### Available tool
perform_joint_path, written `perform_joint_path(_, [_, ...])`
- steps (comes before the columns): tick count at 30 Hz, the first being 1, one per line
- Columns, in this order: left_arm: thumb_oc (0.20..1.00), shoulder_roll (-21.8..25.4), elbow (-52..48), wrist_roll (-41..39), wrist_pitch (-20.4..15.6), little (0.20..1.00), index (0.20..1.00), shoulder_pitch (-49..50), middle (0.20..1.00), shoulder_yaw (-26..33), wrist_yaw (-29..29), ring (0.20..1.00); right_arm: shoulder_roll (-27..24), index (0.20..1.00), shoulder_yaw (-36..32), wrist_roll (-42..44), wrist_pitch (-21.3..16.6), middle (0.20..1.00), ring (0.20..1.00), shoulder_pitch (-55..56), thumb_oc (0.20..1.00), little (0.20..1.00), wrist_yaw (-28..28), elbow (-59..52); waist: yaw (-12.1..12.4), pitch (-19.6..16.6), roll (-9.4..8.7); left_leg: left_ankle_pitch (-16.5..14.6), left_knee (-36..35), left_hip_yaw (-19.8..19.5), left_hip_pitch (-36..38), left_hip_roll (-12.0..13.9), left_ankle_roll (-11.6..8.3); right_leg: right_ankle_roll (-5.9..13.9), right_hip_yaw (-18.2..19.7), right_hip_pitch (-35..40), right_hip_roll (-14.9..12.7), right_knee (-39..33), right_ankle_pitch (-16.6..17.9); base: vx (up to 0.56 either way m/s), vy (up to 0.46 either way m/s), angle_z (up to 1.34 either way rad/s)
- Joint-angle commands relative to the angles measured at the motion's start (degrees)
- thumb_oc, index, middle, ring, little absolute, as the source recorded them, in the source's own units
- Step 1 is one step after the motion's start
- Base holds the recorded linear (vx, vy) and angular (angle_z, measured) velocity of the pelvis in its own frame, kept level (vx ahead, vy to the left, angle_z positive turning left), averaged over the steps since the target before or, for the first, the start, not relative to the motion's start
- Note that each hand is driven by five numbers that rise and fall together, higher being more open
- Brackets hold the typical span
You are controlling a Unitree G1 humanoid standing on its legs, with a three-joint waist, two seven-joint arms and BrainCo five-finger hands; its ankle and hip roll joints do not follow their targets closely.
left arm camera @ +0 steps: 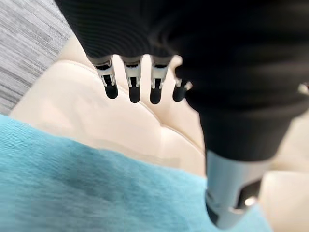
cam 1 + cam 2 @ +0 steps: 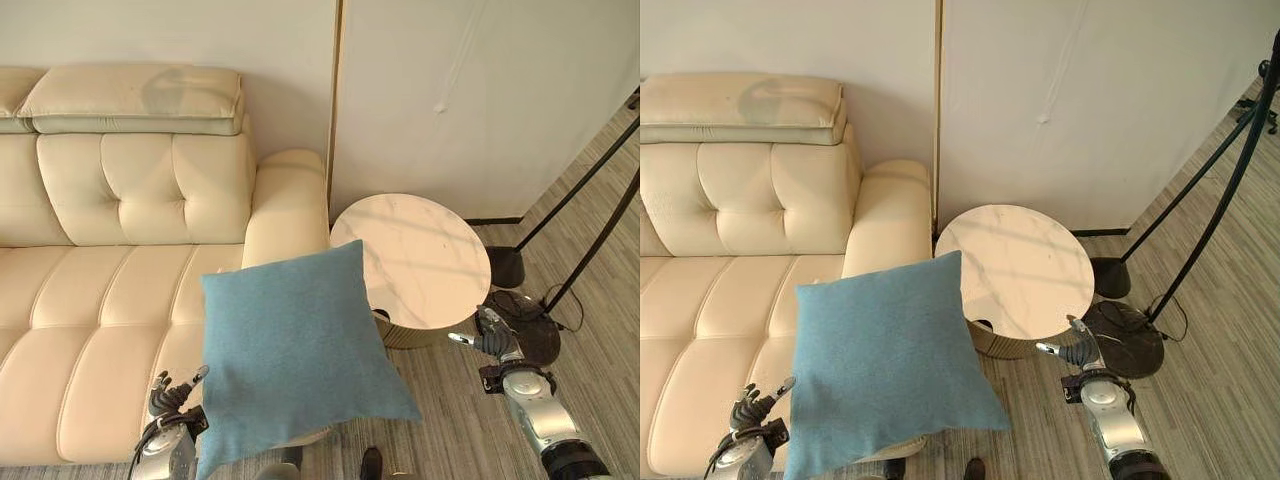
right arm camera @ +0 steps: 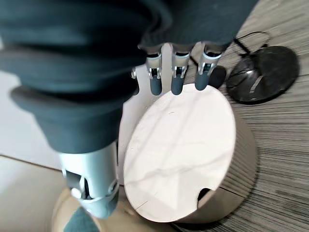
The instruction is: Pick up all the scattered cushions and arrange them neatly on the sofa.
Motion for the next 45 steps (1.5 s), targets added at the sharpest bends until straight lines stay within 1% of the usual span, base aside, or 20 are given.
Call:
perform_joint_path(1, [1.0,5.82,4.55,-0.04,-1.03,1.0,1.0,-4.65,1.0,-3.57,-2.23,1.0,0.68,1.0,4.15,0.73,-0.68,1.0,1.0,-3.5,1.0,1.0,0.18,2.0,0.6,-1.61,-1.73,-5.97,-0.4,-0.52,2.37,0.67,-1.87,2.68,1.8,-2.48,-1.98,2.17,-5.73,0.04,0.008,0.05])
perform_joint_path(2, [1.0,5.82,4.56,-0.05,-1.03,1.0,1.0,-4.66,1.0,-3.57,-2.23,1.0,0.68,1.0,4.15,0.73,-0.68,1.0,1.0,-3.51,1.0,1.0,0.18,2.0,0.6,-1.6,-1.74,-5.97,-0.4,-0.52,2.37,0.67,-1.87,2.68,1.79,-2.48,-1.98,2.17,-5.74,0.05,0.012,0.04])
perform_joint_path(5, [1.0,6.2,9.48,-0.62,-0.02,1.0,1.0,-8.85,1.0,-7.04,-3.71,1.0,2.92,1.0,7.95,1.4,-0.3,1.0,1.0,-7.09,1.0,1.0,0.16,5.44,0.56,-1.02,-1.53,-5.76,-0.4,-0.52,1.62,0.8,-1.97,2.64,1.62,-3.54,-1.97,2.67,-5.79,0.01,0.012,0.03])
perform_joint_path(9, [1.0,3.55,15.77,-4.04,0.25,1.0,1.0,-14.07,1.0,-10.37,-3.96,1.0,7.79,1.0,12.29,3.16,-0.14,1.0,1.0,-12.41,1.0,1.0,-0.77,9.53,0.35,1.1,-1.21,-4.95,-0.4,-0.46,-1.57,0.9,-1.81,2.45,2.08,-7.33,-1.82,3.08,-5.33,-0.08,0.035,-0.01])
perform_joint_path(10, [1.0,3.56,15.81,-4.06,0.23,1.0,1.0,-14.12,1.0,-10.37,-3.97,1.0,7.8,1.0,12.29,3.17,-0.17,1.0,1.0,-12.47,1.0,1.0,-0.78,9.58,0.35,1.05,-1.22,-4.94,-0.4,-0.45,-1.66,0.91,-1.81,2.45,2.09,-7.45,-1.82,3.13,-5.34,-0.08,0.03,-0.01])
perform_joint_path(16, [1.0,0.46,17.95,-7.0,-0.52,1.0,1.0,-17.8,1.0,-13.23,-2.85,1.0,11.91,1.0,15.9,5.06,-0.78,1.0,1.0,-15.17,1.0,1.0,-1.74,11.05,0.34,4.25,-0.6,-3.59,-0.37,-0.52,-6.03,0.84,-1.52,2.02,2.89,-12.85,-1.92,5.15,-4.9,-0.09,0.045,0.0])
perform_joint_path(20, [1.0,-0.37,17.03,-8.23,-1.2,1.0,1.0,-19.78,1.0,-14.49,-2.21,1.0,13.17,1.0,17.21,6.39,-1.26,1.0,1.0,-16.42,1.0,1.0,-2.08,10.64,0.42,5.28,-0.6,-3.18,-0.12,-0.52,-7.52,0.79,-1.49,1.84,3.18,-14.73,-2.0,6.0,-4.58,-0.06,0.032,-0.01])
perform_joint_path(21, [1.0,-0.95,14.54,-9.05,-1.94,1.0,1.0,-21.21,1.0,-15.83,-1.92,1.0,13.77,1.0,18.15,7.36,-1.73,1.0,1.0,-17.49,1.0,1.0,-2.34,9.42,0.51,6.14,-0.75,-2.92,0.03,-0.57,-8.18,0.72,-1.47,1.81,3.37,-15.39,-1.97,6.25,-4.33,-0.07,0.037,0.0])
perform_joint_path(22, [1.0,-1.29,9.59,-9.67,-2.84,1.0,1.0,-22.63,1.0,-17.98,-2.4,1.0,14.42,1.0,18.88,9.06,-2.28,1.0,1.0,-18.9,1.0,1.0,-2.71,8.03,0.59,7.24,-0.81,-2.86,0.19,-0.58,-8.21,0.66,-1.46,1.8,3.23,-15.42,-2.06,6.66,-4.39,-0.08,0.042,0.02])
perform_joint_path(24, [1.0,-1.44,5.56,-10.53,-2.94,1.0,1.0,-22.96,1.0,-19.55,-3.8,1.0,15.02,1.0,19.34,11.62,-2.79,1.0,1.0,-19.46,1.0,1.0,-2.08,6.71,0.72,7.97,-0.96,-2.86,0.29,-0.52,-8.13,0.64,-1.45,1.79,3.16,-15.31,-2.15,6.83,-4.38,-0.04,0.022,0.01])
perform_joint_path(28, [1.0,-1.76,-0.88,-12.1,-1.93,1.0,1.0,-23.59,1.0,-24.09,-9.23,1.0,15.81,1.0,21.39,17.67,-3.22,1.0,1.0,-18.88,1.0,1.0,2.52,4.12,0.77,9.4,-1.16,-2.9,0.24,-0.5,-7.93,0.59,-1.48,1.94,3.28,-15.26,-2.36,6.97,-4.32,-0.03,0.014,0.01])
perform_joint_path(29, [1.0,-1.75,-0.88,-12.1,-1.93,1.0,1.0,-23.61,1.0,-24.09,-9.23,1.0,15.81,1.0,21.38,17.67,-3.21,1.0,1.0,-18.9,1.0,1.0,2.53,4.12,0.75,9.28,-1.16,-2.82,0.23,-0.52,-8.1,0.58,-1.47,1.94,3.27,-15.4,-2.37,6.92,-4.23,-0.04,0.011,0.01])
perform_joint_path(33, [1.0,-2.63,-1.34,-14.5,-0.91,1.0,1.0,-26.37,1.0,-28.48,-12.9,1.0,15.37,1.0,24.84,19.94,-3.05,1.0,1.0,-20.68,1.0,1.0,5.63,2.98,0.59,10.36,-1.3,-2.6,0.16,-0.11,-8.36,0.6,-1.65,2.01,3.31,-16.04,-2.48,7.18,-3.91,-0.04,0.005,0.0])
perform_joint_path(36, [1.0,-4.05,-1.13,-17.21,-0.15,1.0,1.0,-27.78,1.0,-31.52,-15.34,1.0,15.14,1.0,26.78,20.52,-2.71,1.0,1.0,-23.22,1.0,1.0,6.52,2.23,0.39,10.99,-1.41,-2.56,0.13,0.2,-8.4,0.59,-1.68,2.04,3.47,-16.4,-2.49,7.33,-3.63,-0.01,0.001,0.0])
perform_joint_path(39, [1.0,-6.72,-0.81,-22.06,1.86,1.0,1.0,-27.68,1.0,-34.49,-18.82,1.0,15.03,1.0,28.99,19.97,-2.13,1.0,1.0,-24.7,1.0,1.0,7.76,0.51,0.01,11.31,-1.56,-2.72,0.15,0.47,-8.2,0.6,-1.59,2.08,3.91,-16.57,-2.42,7.73,-3.67,-0.01,0.007,-0.06])
perform_joint_path(40, [1.0,-7.25,-0.76,-22.66,2.26,1.0,1.0,-27.4,1.0,-35.01,-19.37,1.0,15.0,0.576,29.27,19.77,-1.97,0.576,0.576,-24.52,0.576,0.576,8.08,-0.05,-0.07,11.35,-1.58,-2.77,0.19,0.49,-8.1,0.63,-1.57,2.1,3.94,-16.56,-2.45,7.81,-3.71,0.0,0.008,-0.06])
perform_joint_path(41, [0.598,-7.69,-0.75,-23.42,2.54,0.598,0.598,-27.22,0.598,-35.44,-19.86,0.598,15.06,0.2,29.5,20.07,-1.83,0.2,0.2,-24.16,0.2,0.2,8.45,-0.28,-0.15,11.42,-1.6,-2.82,0.2,0.5,-8.06,0.63,-1.55,2.11,3.94,-16.6,-2.46,7.9,-3.74,0.0,0.002,-0.04])
perform_joint_path(42, [0.457,-7.69,-0.75,-23.42,2.54,0.457,0.457,-27.22,0.457,-35.44,-19.86,0.457,15.06,0.2,29.5,20.07,-1.83,0.2,0.2,-24.16,0.2,0.2,8.45,-0.29,-0.15,11.42,-1.6,-2.82,0.2,0.5,-8.06,0.63,-1.55,2.11,3.95,-16.6,-2.46,7.9,-3.74,0.0,0.003,-0.04])
perform_joint_path(43, [0.222,-8.54,-0.92,-24.97,3.05,0.222,0.222,-26.76,0.222,-35.8,-20.29,0.222,15.52,0.2,29.68,21.42,-1.92,0.2,0.2,-23.46,0.2,0.2,8.85,-0.5,-0.2,11.59,-1.58,-2.87,0.26,0.5,-8.03,0.64,-1.5,2.1,4.03,-16.67,-2.52,8.08,-3.79,-0.01,0.002,-0.05])
perform_joint_path(45, [0.2,-10.98,-0.14,-30.03,4.23,0.2,0.2,-25.55,0.2,-36.06,-21.59,0.2,17.63,0.2,29.92,27.09,-2.41,0.2,0.2,-21.29,0.2,0.2,10.08,-0.41,-0.25,12.25,-1.53,-2.95,0.28,0.59,-7.85,0.53,-1.51,2.08,4.11,-16.58,-2.49,8.26,-3.87,-0.01,0.003,-0.04])
